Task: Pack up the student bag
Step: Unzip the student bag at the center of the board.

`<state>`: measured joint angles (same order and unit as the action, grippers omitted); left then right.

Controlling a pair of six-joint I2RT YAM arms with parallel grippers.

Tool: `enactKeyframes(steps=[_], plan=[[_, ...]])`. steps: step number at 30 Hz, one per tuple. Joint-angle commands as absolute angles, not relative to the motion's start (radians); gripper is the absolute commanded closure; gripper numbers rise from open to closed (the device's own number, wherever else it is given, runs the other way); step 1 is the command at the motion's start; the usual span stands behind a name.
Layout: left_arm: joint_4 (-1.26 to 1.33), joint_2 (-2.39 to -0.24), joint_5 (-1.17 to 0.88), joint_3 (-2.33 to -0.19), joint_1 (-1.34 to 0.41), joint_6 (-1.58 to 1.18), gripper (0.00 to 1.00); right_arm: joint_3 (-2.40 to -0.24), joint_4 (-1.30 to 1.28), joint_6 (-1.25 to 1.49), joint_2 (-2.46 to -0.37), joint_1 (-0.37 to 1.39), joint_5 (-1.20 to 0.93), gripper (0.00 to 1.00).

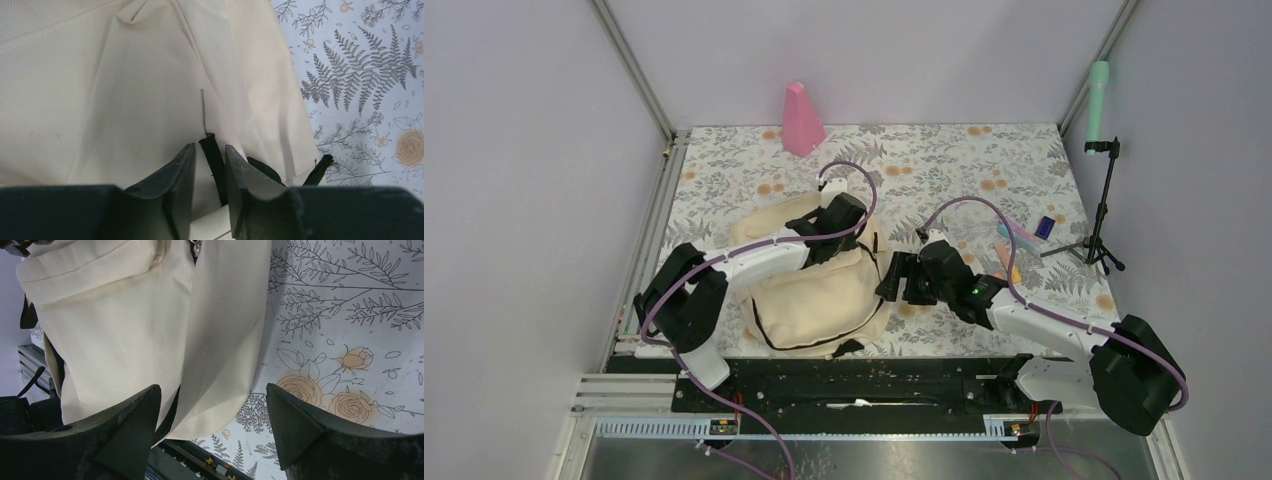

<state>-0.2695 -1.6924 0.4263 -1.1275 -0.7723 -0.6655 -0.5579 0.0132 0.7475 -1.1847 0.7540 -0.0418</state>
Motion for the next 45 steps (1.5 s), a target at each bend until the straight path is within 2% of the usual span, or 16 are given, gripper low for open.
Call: enactKeyframes(steps=[1, 4, 9, 12, 19, 28, 38, 39, 41, 42, 43, 45], plan=[[-0.261, -1.693, 0.450, -1.144, -0.775, -0.671, 0.78, -0.616, -0.009, 0.656, -1.134, 0.761, 0.031, 0.16], [-0.239, -1.673, 0.448, -1.115, -0.775, -0.676, 0.89, -0.667, -0.057, 0.568, -1.119, 0.761, 0.084, 0.14], [-0.206, -1.634, 0.456, -1.069, -0.775, -0.695, 1.00, -0.775, -0.068, 0.469, -1.177, 0.757, 0.107, 0.11], [-0.163, -1.584, 0.467, -1.026, -0.775, -0.714, 1.00, -0.853, -0.058, 0.459, -1.263, 0.744, 0.091, 0.11], [-0.044, -1.472, 0.508, -0.904, -0.774, -0.761, 1.00, -0.960, 0.059, 0.488, -1.467, 0.733, -0.062, 0.28], [-0.010, -1.436, 0.523, -0.866, -0.774, -0.754, 1.00, -1.002, 0.125, 0.564, -1.639, 0.691, -0.132, 0.38], [0.022, -1.397, 0.568, -0.838, -0.775, -0.735, 1.00, -1.017, 0.207, 0.602, -1.709, 0.671, -0.253, 0.61], [0.025, -1.395, 0.573, -0.835, -0.774, -0.731, 1.00, -1.019, 0.207, 0.603, -1.713, 0.670, -0.259, 0.65], [0.023, -1.391, 0.584, -0.830, -0.775, -0.724, 1.00, -1.021, 0.206, 0.604, -1.718, 0.671, -0.264, 0.80], [0.021, -1.389, 0.591, -0.828, -0.774, -0.721, 1.00, -1.019, 0.206, 0.606, -1.718, 0.670, -0.262, 0.88], [0.018, -1.387, 0.604, -0.824, -0.773, -0.717, 1.00, -1.015, 0.203, 0.607, -1.716, 0.670, -0.254, 1.00], [0.004, -1.380, 0.634, -0.820, -0.774, -0.709, 1.00, -1.001, 0.201, 0.608, -1.708, 0.667, -0.233, 1.00]])
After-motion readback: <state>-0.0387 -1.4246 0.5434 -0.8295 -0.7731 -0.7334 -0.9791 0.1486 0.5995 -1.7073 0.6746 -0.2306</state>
